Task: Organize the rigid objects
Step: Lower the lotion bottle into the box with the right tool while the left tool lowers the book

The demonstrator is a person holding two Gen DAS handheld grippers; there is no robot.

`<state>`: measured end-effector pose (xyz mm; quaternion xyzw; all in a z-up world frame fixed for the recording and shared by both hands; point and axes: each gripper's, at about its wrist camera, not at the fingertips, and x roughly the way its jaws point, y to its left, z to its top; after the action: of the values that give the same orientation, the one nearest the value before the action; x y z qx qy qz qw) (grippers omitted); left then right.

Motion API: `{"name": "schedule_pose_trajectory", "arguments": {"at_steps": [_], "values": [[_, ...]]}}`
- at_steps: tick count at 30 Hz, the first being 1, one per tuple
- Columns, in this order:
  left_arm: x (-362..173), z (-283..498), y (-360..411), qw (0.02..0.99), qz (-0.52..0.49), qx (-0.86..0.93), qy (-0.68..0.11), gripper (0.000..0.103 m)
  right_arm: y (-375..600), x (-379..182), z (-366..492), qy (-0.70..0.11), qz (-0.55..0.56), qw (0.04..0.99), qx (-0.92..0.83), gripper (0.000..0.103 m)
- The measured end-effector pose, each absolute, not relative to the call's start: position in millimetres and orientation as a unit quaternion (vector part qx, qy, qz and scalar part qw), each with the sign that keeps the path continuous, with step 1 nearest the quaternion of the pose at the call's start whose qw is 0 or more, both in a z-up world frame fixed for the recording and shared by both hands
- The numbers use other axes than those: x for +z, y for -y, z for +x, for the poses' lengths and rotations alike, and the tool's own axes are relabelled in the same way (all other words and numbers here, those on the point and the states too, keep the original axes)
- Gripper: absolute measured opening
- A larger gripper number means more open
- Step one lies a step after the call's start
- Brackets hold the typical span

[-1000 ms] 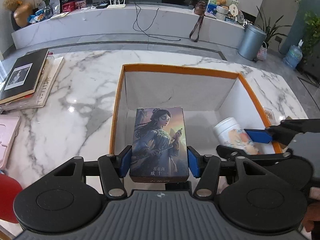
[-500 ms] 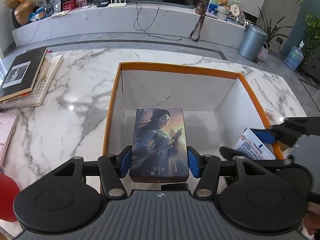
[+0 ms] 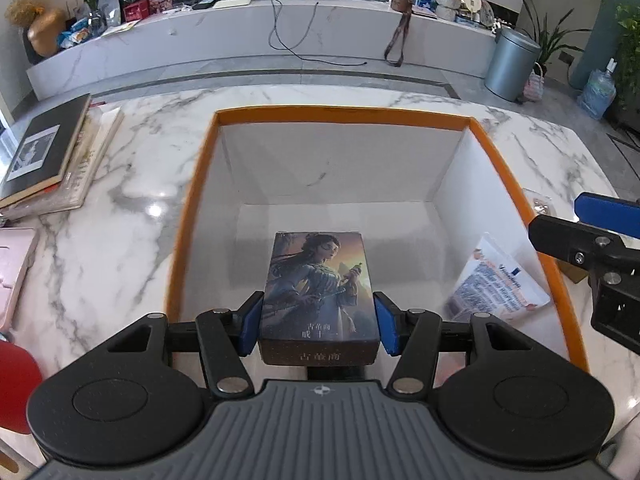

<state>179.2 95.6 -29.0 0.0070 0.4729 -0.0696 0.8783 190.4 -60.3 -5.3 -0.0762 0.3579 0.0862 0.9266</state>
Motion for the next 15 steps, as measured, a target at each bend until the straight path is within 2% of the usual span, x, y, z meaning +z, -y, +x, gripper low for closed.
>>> {"name": "schedule_pose_trajectory", "arguments": {"at_steps": [5,15], "values": [[-36.0,182.9,-73.3,0.874,0.056,-0.067,-0.478,0.065,79.2,-15.0,189.9,-0.369,-0.043,0.925,0.075,0.046],[-58.6,198.7,-45.6,0.856,0.078,-0.066,-0.507,0.065,103.3,-30.0,191.5,-0.381,0.004,0.92,0.087,0.048]]}}
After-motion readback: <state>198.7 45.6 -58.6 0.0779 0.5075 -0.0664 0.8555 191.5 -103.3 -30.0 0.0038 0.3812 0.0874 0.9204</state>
